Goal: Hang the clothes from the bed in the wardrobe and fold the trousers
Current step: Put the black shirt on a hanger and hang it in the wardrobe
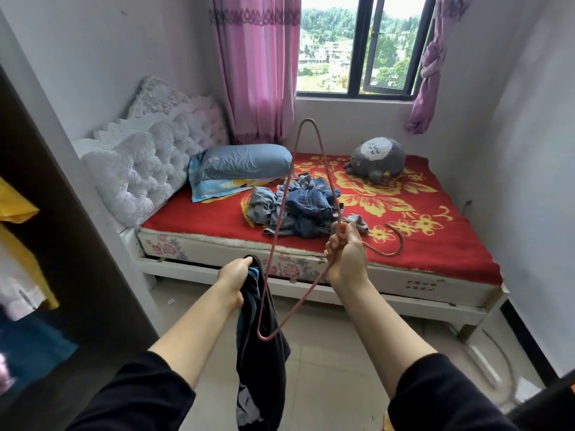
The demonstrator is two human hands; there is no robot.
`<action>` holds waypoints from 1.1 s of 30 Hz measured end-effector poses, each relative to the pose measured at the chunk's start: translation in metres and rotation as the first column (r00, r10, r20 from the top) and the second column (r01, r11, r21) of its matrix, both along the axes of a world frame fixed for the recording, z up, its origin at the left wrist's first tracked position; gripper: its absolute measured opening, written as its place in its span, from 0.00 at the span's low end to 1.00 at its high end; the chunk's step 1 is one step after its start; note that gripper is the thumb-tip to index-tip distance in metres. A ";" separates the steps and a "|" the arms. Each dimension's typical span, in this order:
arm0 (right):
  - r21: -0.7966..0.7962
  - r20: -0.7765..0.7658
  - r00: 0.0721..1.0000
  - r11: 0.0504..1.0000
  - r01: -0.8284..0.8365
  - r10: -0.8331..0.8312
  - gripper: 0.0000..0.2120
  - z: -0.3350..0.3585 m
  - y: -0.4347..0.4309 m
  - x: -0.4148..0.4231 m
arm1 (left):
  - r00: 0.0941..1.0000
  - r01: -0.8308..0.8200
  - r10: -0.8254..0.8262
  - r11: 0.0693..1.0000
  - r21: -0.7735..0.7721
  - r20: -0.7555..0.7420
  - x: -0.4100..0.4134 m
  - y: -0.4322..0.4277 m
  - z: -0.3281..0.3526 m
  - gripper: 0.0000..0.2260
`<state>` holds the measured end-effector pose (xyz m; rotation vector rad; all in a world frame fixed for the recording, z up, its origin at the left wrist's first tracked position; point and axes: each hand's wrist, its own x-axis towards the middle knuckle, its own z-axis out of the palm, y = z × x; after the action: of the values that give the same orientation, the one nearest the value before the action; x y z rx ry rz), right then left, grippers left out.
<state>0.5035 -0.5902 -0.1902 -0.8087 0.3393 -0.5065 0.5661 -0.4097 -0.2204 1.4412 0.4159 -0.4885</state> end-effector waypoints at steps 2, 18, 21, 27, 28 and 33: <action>-0.080 -0.013 0.999 0.996 0.034 -0.036 0.15 -0.008 0.009 -0.001 | 1.000 -0.001 0.000 1.000 -0.023 -0.013 -0.001 0.000 0.003 0.17; -0.140 -0.135 0.944 0.949 0.281 -0.300 0.12 -0.002 0.034 0.002 | 0.993 -0.095 0.086 0.989 -0.109 -0.086 0.000 -0.014 0.009 0.19; -0.309 -0.208 0.959 0.943 0.124 -0.194 0.12 -0.038 0.049 -0.009 | 0.995 -0.087 0.077 0.985 -0.147 -0.067 0.006 -0.017 0.020 0.15; -0.606 -0.307 0.930 0.712 -0.354 0.202 0.12 -0.064 0.029 -0.023 | 0.985 -0.170 0.171 0.976 -0.136 0.001 0.030 0.014 0.032 0.04; -0.626 -0.327 0.912 0.666 -0.406 0.249 0.12 -0.061 0.023 -0.022 | 0.979 -0.200 0.202 0.972 -0.120 0.008 0.033 0.023 0.031 0.04; -0.674 -0.425 0.818 0.468 -0.571 0.387 0.12 -0.048 0.005 -0.016 | 0.962 -0.273 0.271 0.955 -0.115 -0.031 0.039 0.055 0.028 0.11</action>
<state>0.4877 -0.5855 -0.2386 -1.7853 0.0397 0.0260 0.6050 -0.3546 -0.1923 1.2430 0.5793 -0.2963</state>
